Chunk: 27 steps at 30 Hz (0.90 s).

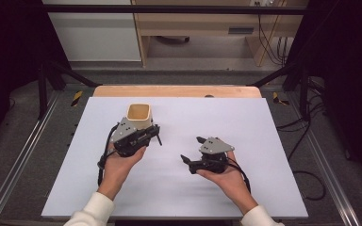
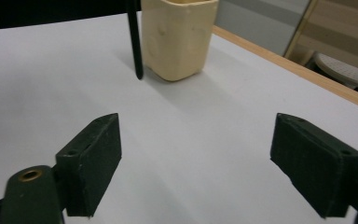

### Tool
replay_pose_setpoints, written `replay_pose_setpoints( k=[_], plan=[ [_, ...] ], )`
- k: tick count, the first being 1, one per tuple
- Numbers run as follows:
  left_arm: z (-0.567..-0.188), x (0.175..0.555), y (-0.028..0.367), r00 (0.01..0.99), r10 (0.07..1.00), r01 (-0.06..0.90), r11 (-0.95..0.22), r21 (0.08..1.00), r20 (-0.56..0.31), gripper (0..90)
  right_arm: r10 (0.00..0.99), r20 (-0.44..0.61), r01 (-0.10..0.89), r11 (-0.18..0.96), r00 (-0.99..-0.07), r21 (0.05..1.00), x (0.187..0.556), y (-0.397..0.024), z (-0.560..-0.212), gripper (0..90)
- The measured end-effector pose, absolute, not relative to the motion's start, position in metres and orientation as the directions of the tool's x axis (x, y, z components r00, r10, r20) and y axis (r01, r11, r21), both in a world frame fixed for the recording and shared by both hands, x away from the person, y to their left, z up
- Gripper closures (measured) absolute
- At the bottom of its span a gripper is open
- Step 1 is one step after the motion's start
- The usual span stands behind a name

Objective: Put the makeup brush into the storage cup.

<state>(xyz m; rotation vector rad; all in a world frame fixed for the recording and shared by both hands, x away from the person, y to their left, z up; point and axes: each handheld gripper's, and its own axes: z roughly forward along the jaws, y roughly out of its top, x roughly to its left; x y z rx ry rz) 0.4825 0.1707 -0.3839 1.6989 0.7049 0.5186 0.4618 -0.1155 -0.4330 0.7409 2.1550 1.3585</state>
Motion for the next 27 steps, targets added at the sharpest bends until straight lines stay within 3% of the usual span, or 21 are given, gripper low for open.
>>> replay_pose_setpoints(
  k=[12,27],
  plan=[
    [-0.36,0.491,0.194,0.67,0.742,0.162,-0.178,0.971,0.024,83.7,0.742,-0.092,0.22,0.311,-0.665,0.925,0.449,-0.17,-0.43,7.0],
    [-0.34,0.507,0.215,0.611,0.792,0.166,-0.149,0.975,0.017,83.7,0.797,-0.014,0.258,0.212,-0.603,0.943,0.446,-0.208,-0.448,4.6]
  ],
)
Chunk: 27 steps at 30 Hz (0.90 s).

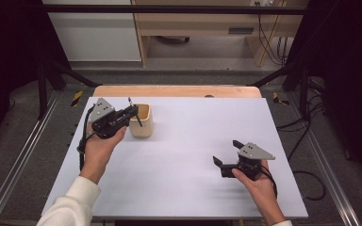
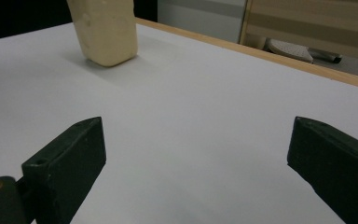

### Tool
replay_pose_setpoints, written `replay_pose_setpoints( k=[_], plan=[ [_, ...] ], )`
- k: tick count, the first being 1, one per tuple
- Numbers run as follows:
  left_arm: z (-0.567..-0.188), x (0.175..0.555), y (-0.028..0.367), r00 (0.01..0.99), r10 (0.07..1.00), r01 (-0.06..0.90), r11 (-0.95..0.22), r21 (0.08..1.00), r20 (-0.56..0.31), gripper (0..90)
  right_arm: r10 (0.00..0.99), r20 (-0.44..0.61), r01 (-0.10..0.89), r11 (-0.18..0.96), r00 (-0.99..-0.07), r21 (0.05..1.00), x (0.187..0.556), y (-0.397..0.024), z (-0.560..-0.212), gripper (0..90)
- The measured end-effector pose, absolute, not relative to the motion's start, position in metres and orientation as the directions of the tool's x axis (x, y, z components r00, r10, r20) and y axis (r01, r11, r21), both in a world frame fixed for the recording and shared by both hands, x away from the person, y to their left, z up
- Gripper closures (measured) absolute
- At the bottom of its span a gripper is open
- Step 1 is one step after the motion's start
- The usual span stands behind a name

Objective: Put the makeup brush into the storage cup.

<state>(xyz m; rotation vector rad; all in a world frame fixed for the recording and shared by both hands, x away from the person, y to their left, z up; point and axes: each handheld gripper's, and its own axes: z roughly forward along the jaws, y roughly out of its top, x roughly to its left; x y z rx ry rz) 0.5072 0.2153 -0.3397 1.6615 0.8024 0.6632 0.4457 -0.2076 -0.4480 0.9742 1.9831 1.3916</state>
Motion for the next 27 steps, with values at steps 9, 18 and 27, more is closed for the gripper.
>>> replay_pose_setpoints(
  k=[9,18,27],
  plan=[
    [-0.334,0.515,0.22,0.589,0.808,0.171,-0.161,0.972,0.03,83.7,0.821,-0.024,0.265,0.212,-0.571,0.941,0.448,-0.225,-0.455,4.3],
    [-0.329,0.526,0.22,0.562,0.826,0.172,-0.163,0.972,0.039,83.7,0.846,-0.004,0.258,0.167,-0.532,0.952,0.444,-0.237,-0.453,3.5],
    [-0.32,0.534,0.217,0.544,0.838,0.161,-0.146,0.976,0.036,83.7,0.85,-0.013,0.237,0.161,-0.526,0.958,0.44,-0.238,-0.453,4.2]
  ],
)
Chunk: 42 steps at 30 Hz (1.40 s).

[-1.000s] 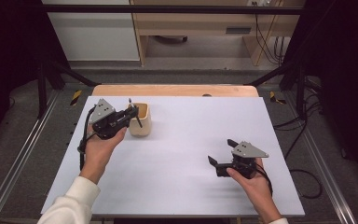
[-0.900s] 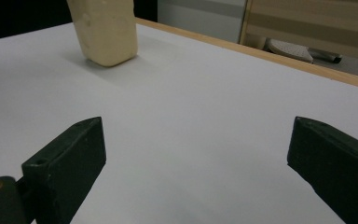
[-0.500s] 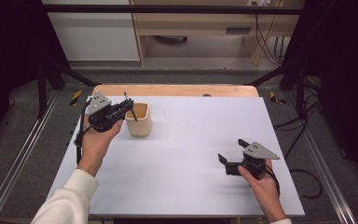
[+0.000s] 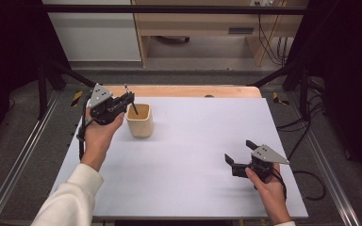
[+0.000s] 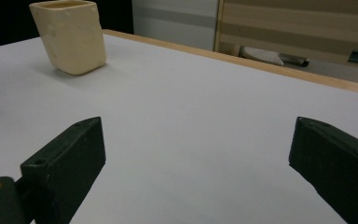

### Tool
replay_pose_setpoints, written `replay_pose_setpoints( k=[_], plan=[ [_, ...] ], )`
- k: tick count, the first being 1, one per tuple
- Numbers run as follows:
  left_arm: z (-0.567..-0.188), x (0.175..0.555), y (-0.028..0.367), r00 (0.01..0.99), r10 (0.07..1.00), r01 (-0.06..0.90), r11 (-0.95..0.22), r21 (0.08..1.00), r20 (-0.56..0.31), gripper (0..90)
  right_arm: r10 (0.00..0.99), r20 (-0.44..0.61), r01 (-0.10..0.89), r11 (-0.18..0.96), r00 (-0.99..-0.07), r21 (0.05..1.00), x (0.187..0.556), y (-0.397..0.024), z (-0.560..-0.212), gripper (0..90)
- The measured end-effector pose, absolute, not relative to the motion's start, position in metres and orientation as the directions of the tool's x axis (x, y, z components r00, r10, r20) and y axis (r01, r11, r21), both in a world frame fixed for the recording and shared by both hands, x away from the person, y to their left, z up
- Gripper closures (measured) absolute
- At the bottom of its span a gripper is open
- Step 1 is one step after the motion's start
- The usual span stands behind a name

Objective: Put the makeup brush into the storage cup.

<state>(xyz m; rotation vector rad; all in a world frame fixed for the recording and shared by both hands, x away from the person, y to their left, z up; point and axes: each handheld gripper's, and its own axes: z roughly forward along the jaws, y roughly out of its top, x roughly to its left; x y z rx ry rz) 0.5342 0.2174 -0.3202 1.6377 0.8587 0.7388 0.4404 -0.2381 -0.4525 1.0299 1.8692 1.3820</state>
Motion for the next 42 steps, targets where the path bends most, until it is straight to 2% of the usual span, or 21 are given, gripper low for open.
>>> replay_pose_setpoints(
  k=[11,23,42],
  plan=[
    [-0.317,0.544,0.213,0.528,0.849,0.156,-0.131,0.979,0.029,83.7,0.848,-0.019,0.224,0.162,-0.529,0.961,0.438,-0.237,-0.454,4.4],
    [-0.321,0.548,0.208,0.513,0.855,0.151,-0.171,0.974,0.071,83.7,0.843,-0.01,0.219,0.151,-0.538,0.964,0.438,-0.238,-0.454,4.2],
    [-0.324,0.552,0.204,0.502,0.861,0.151,-0.177,0.972,0.079,83.6,0.844,-0.009,0.217,0.149,-0.536,0.965,0.438,-0.24,-0.455,4.4]
  ],
)
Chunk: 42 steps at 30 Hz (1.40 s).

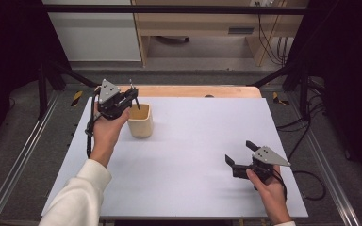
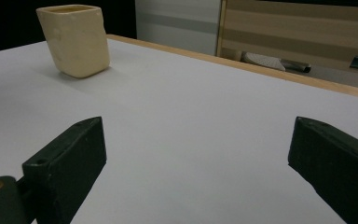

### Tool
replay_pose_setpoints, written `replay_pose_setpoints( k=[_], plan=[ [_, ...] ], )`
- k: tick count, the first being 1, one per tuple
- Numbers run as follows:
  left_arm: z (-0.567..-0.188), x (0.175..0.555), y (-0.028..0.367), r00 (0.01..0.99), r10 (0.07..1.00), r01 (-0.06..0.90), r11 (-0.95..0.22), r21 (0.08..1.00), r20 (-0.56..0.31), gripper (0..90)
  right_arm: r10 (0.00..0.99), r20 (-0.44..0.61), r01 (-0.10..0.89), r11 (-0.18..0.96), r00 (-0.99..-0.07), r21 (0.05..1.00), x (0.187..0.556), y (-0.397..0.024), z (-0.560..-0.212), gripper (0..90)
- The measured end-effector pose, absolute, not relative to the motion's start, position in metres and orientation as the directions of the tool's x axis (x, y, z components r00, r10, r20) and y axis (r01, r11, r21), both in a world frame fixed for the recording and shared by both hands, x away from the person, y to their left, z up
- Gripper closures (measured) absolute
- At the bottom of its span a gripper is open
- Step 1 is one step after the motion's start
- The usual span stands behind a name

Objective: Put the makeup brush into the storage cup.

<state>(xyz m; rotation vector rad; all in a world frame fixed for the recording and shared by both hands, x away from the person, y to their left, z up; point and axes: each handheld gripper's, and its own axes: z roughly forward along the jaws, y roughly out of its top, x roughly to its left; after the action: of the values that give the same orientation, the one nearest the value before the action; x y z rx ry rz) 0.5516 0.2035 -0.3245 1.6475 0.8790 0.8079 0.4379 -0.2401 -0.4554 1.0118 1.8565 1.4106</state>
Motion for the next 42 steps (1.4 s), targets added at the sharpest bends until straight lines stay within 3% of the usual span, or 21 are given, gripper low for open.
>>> replay_pose_setpoints(
  k=[42],
  plan=[
    [-0.343,0.566,0.211,0.479,0.876,0.176,-0.165,0.971,0.062,83.6,0.819,-0.042,0.105,0.124,-0.572,0.987,0.432,-0.237,-0.457,2.5]
  ],
)
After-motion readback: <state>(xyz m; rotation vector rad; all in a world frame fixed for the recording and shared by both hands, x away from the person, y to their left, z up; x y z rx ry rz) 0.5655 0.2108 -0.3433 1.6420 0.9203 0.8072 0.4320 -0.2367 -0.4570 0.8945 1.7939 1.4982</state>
